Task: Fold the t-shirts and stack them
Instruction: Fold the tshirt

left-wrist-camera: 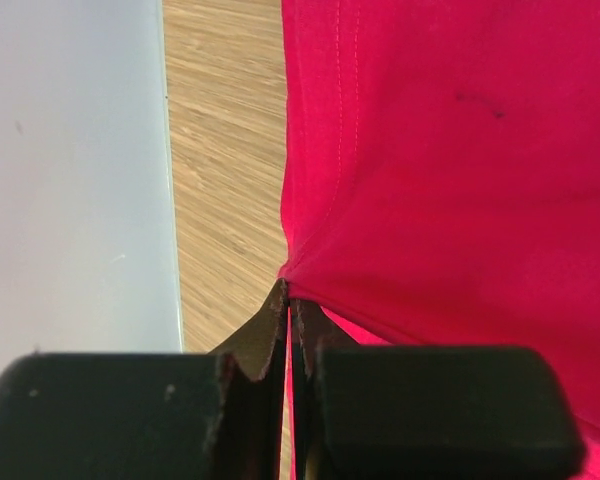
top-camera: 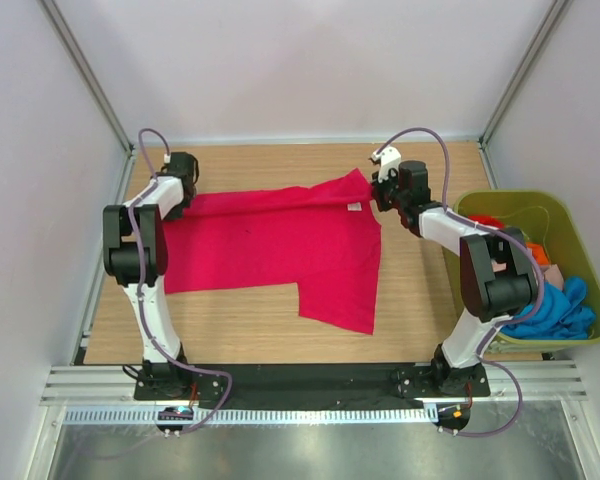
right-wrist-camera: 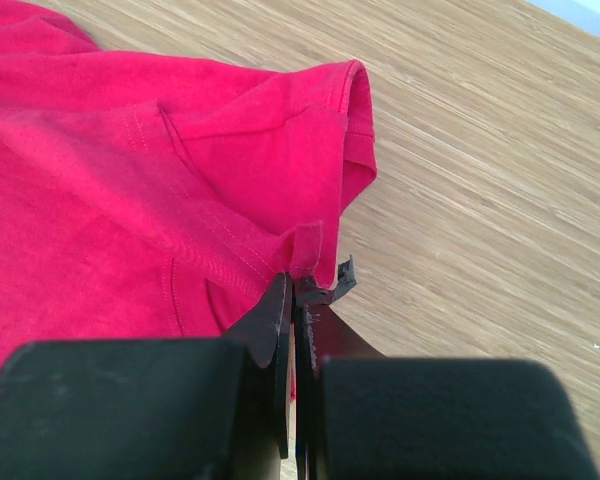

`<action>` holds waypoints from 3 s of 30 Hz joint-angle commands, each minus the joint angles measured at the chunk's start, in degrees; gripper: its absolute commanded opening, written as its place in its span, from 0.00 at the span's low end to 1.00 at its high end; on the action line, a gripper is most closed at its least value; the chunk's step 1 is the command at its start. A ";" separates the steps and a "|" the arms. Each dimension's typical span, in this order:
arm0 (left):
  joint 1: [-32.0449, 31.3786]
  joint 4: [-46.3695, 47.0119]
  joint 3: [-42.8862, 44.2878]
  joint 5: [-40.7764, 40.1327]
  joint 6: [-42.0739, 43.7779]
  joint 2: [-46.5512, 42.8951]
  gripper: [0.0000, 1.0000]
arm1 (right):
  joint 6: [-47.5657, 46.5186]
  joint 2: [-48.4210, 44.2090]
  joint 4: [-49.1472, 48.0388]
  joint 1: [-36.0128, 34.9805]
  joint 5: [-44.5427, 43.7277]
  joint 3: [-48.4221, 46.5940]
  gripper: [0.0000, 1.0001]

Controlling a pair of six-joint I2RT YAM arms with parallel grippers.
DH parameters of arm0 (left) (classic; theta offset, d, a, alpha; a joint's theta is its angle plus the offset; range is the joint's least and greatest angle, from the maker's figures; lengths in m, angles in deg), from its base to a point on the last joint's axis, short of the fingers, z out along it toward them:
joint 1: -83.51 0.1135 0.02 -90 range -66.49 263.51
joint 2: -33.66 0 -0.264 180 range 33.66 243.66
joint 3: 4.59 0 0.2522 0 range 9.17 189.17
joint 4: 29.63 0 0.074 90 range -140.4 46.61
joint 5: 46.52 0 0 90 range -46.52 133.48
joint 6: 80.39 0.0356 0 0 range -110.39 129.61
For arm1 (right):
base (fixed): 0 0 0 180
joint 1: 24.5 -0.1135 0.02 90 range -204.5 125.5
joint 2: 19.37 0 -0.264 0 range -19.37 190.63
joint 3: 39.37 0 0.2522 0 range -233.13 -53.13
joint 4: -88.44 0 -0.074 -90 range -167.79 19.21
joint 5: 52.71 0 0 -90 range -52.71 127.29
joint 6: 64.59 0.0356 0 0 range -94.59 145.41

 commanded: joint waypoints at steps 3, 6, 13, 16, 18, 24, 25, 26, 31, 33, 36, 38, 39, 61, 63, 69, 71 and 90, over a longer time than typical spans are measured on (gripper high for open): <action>-1.70 -1.63 0.82 -3.99 -1.50 -0.15 0.07 | 1.08 -3.37 -2.00 -0.40 0.97 0.03 0.08; -2.16 -3.39 0.82 -7.32 -3.52 -1.29 0.14 | 1.43 -4.51 0.11 -0.84 1.49 1.08 0.16; -2.16 -6.73 2.40 -4.09 -9.67 -7.61 0.32 | 2.48 -8.29 10.11 -0.93 -1.23 -1.11 0.27; -2.07 -6.04 1.79 5.30 -12.39 -9.81 0.34 | 4.24 -9.00 12.07 -0.93 -1.23 -3.05 0.29; -2.07 -4.71 1.70 9.70 -13.71 -10.08 0.34 | 7.14 -8.56 12.51 -0.93 -1.76 -4.71 0.29; -1.11 -4.97 6.44 18.77 -16.26 -4.47 0.34 | 17.24 2.48 17.59 -0.93 -9.03 -15.75 0.29; -0.85 -5.58 7.14 19.99 -17.57 -3.50 0.34 | 17.52 4.00 20.31 -0.75 -9.23 -17.62 0.29; -0.76 -5.94 7.85 20.44 -18.19 -1.49 0.34 | 17.52 5.49 21.20 -0.75 -9.23 -20.69 0.29; 2.32 -6.21 10.40 21.58 -20.31 2.83 0.34 | 16.38 11.21 27.10 -0.49 -5.64 -25.90 0.29; 2.67 -6.21 10.66 21.50 -20.40 4.24 0.34 | 15.94 11.22 26.05 -0.49 -2.74 -23.81 0.29; 3.02 -6.12 11.02 20.97 -20.83 5.73 0.34 | 15.41 12.53 25.61 -0.75 3.41 -22.30 0.29; 3.55 -5.33 10.58 20.53 -21.80 6.00 0.34 | 15.67 13.76 26.75 -1.19 4.57 -22.30 0.29; 3.81 -4.63 10.23 20.18 -22.41 5.92 0.34 | 15.67 13.94 26.92 -1.36 4.66 -21.95 0.29; -5.58 -4.71 5.58 30.29 -25.15 -13.41 0.42 | 10.75 6.21 27.19 -9.97 -2.45 -11.14 0.34; -8.57 -4.80 3.91 30.11 -24.53 -17.17 0.42 | 11.36 3.76 27.10 -10.94 -3.95 -8.86 0.34; -10.16 1.61 -8.84 35.39 -29.36 -28.70 0.45 | 12.07 1.98 21.38 -11.47 -5.36 -7.52 0.39; -10.16 3.63 -11.38 36.61 -31.55 -33.09 0.45 | 10.84 4.00 23.84 -11.56 -5.36 -13.21 0.41; -10.16 12.60 -26.95 29.75 -33.14 -46.91 0.48 | 1.35 26.42 32.02 -8.13 4.57 -39.17 0.51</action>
